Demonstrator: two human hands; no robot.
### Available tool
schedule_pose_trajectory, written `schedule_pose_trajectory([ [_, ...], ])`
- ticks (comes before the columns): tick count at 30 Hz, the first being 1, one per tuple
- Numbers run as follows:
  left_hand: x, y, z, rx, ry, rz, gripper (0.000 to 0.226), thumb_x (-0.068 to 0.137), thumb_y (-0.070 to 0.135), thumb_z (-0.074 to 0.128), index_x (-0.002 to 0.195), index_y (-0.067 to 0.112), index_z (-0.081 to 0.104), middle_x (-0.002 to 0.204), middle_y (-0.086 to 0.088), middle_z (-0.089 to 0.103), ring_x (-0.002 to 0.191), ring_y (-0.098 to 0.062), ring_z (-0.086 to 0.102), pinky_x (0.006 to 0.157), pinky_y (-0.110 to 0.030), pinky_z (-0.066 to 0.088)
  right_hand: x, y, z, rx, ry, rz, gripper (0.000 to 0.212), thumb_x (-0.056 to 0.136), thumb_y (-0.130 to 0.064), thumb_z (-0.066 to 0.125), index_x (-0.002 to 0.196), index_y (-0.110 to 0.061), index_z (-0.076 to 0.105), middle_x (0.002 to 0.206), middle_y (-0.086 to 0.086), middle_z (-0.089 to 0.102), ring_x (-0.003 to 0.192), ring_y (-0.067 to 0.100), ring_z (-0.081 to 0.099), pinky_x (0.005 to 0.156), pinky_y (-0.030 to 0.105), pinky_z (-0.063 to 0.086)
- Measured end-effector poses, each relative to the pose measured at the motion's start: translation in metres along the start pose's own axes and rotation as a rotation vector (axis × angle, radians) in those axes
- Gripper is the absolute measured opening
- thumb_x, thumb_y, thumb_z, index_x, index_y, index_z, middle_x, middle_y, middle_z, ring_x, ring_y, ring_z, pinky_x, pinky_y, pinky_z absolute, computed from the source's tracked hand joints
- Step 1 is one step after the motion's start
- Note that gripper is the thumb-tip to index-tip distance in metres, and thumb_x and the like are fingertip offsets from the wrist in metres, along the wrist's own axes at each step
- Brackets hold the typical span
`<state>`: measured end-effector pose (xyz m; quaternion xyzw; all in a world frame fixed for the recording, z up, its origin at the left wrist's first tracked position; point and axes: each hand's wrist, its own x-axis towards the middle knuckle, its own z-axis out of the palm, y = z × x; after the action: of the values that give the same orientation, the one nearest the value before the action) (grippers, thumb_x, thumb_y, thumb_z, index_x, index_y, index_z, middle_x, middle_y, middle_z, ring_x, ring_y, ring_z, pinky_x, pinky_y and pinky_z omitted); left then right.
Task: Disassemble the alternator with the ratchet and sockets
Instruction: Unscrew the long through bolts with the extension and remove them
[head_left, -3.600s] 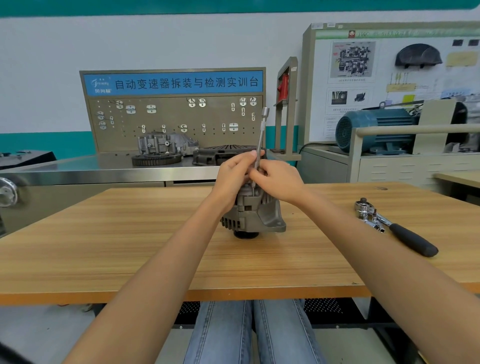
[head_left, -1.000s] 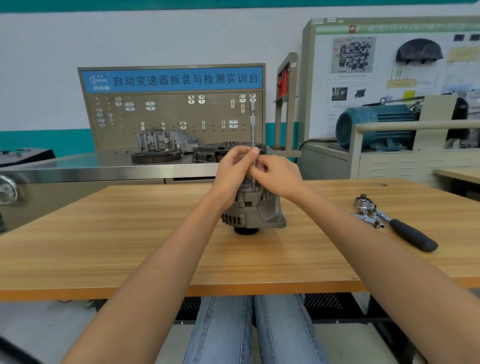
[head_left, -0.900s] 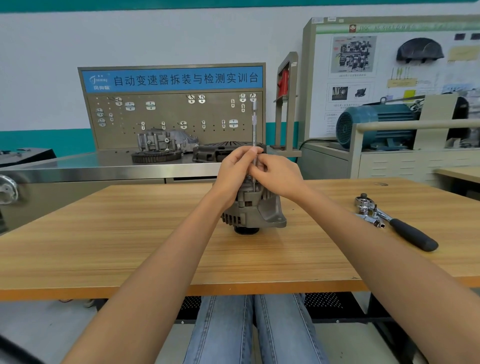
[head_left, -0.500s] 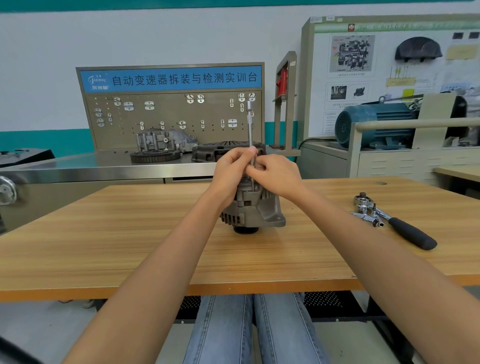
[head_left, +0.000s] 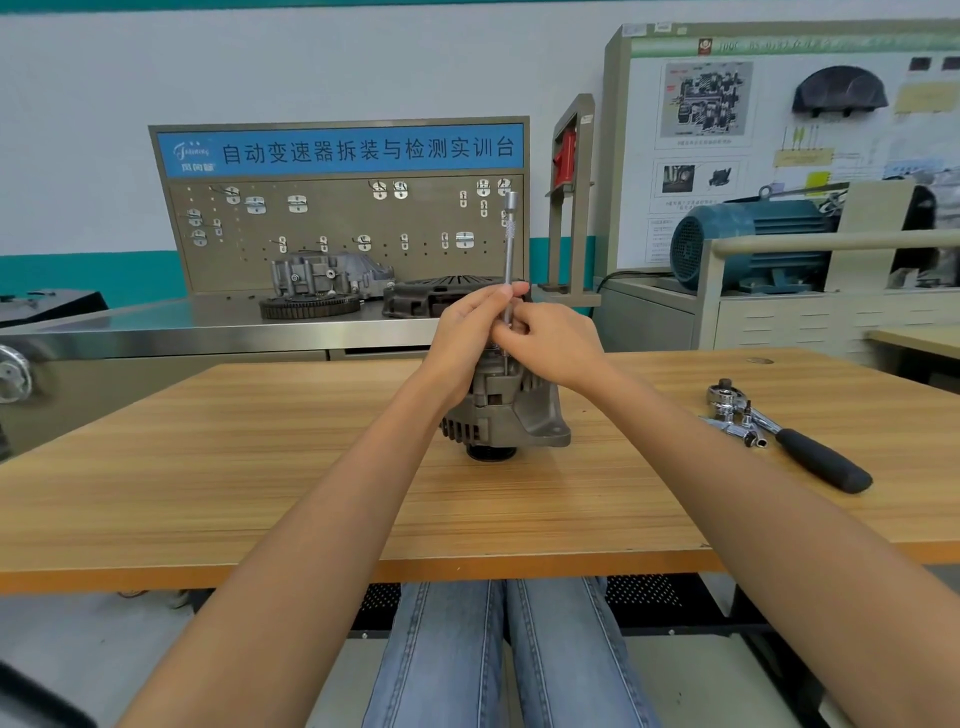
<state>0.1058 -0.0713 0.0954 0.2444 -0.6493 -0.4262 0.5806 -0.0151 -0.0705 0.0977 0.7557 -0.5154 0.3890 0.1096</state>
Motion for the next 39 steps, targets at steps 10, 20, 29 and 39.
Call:
schedule_pose_trajectory([
  [10, 0.0002, -0.0019, -0.0012, 0.011, 0.021, -0.007, 0.025, 0.099, 0.02, 0.048, 0.09, 0.021, 0.071, 0.081, 0.006, 0.07, 0.079, -0.006, 0.065, 0.07, -0.019, 0.05, -0.0008, -0.0006, 0.0013, -0.006, 0.02, 0.018, 0.039, 0.089, -0.043, 0.045, 0.053, -0.029, 0.039, 0.046, -0.011, 0.042, 0.048, 0.002, 0.041, 0.047, 0.023, 0.023],
  [20, 0.0023, -0.0045, -0.0014, 0.014, 0.046, 0.01, 0.013, 0.093, 0.019, 0.06, 0.081, 0.017, 0.064, 0.076, 0.001, 0.065, 0.077, -0.012, 0.061, 0.079, -0.03, 0.049, 0.0035, 0.0014, 0.0003, 0.072, -0.024, 0.096, 0.044, 0.091, -0.036, 0.047, 0.05, -0.024, 0.041, 0.045, -0.008, 0.04, 0.047, 0.006, 0.041, 0.049, 0.025, 0.027],
  [29, 0.0003, -0.0009, -0.0005, 0.045, 0.013, 0.003, 0.023, 0.099, 0.027, 0.048, 0.095, 0.024, 0.071, 0.096, 0.001, 0.071, 0.099, -0.014, 0.065, 0.093, -0.03, 0.051, 0.0026, 0.0011, -0.0012, 0.094, -0.053, 0.062, 0.045, 0.093, -0.042, 0.044, 0.052, -0.024, 0.04, 0.046, -0.009, 0.04, 0.048, 0.005, 0.041, 0.049, 0.025, 0.027],
  [39, -0.0011, 0.0018, -0.0006, 0.031, 0.01, -0.027, 0.03, 0.101, 0.025, 0.044, 0.092, 0.025, 0.073, 0.089, 0.008, 0.073, 0.088, -0.004, 0.068, 0.072, -0.017, 0.051, 0.0031, -0.0002, 0.0, 0.064, -0.044, 0.067, 0.04, 0.091, -0.042, 0.045, 0.055, -0.025, 0.04, 0.048, -0.01, 0.04, 0.048, 0.005, 0.041, 0.049, 0.025, 0.026],
])
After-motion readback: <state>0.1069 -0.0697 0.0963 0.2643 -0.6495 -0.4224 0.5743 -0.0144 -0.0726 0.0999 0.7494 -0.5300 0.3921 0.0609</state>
